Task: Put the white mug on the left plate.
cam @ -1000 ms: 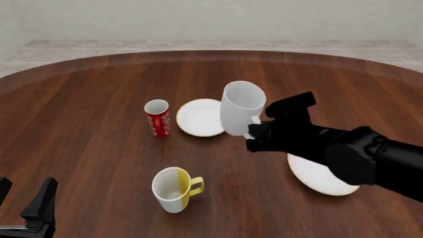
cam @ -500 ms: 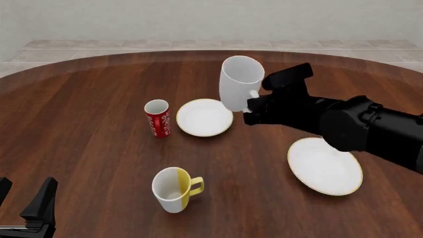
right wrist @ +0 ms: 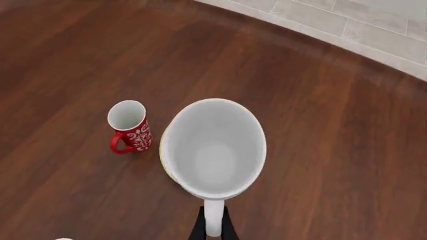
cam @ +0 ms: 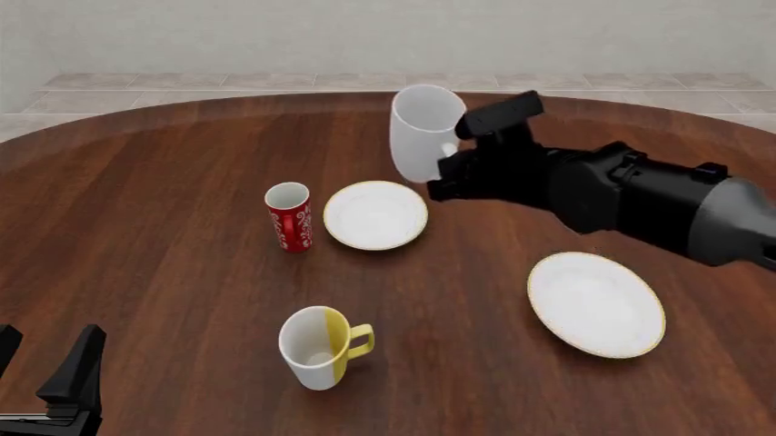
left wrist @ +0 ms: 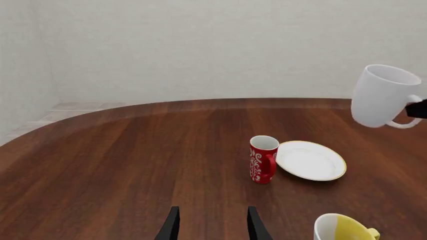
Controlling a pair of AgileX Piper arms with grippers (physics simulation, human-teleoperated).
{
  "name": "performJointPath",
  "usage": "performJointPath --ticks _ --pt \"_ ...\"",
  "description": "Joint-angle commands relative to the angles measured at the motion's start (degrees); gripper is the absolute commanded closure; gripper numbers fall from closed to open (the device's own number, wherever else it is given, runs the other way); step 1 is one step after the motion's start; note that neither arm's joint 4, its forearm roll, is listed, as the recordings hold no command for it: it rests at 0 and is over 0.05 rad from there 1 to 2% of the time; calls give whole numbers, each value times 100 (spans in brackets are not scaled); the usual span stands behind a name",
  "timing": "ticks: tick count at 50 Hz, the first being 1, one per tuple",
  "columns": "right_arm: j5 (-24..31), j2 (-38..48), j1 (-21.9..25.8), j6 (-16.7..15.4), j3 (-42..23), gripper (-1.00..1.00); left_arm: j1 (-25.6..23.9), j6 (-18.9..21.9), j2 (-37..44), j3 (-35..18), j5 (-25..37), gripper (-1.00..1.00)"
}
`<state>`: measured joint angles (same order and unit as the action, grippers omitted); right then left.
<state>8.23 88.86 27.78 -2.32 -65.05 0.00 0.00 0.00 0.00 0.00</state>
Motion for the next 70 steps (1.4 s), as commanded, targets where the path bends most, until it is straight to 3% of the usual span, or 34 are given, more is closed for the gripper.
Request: performJointPath --ticks 1,49,70 --pt "51 395 -41 -67 -446 100 0 0 0 0 0 -100" --pt "188 1631 16 -40 -1665 100 0 0 0 0 0 -100" --pt "130 2009 81 47 -1870 100 0 0 0 0 0 -100"
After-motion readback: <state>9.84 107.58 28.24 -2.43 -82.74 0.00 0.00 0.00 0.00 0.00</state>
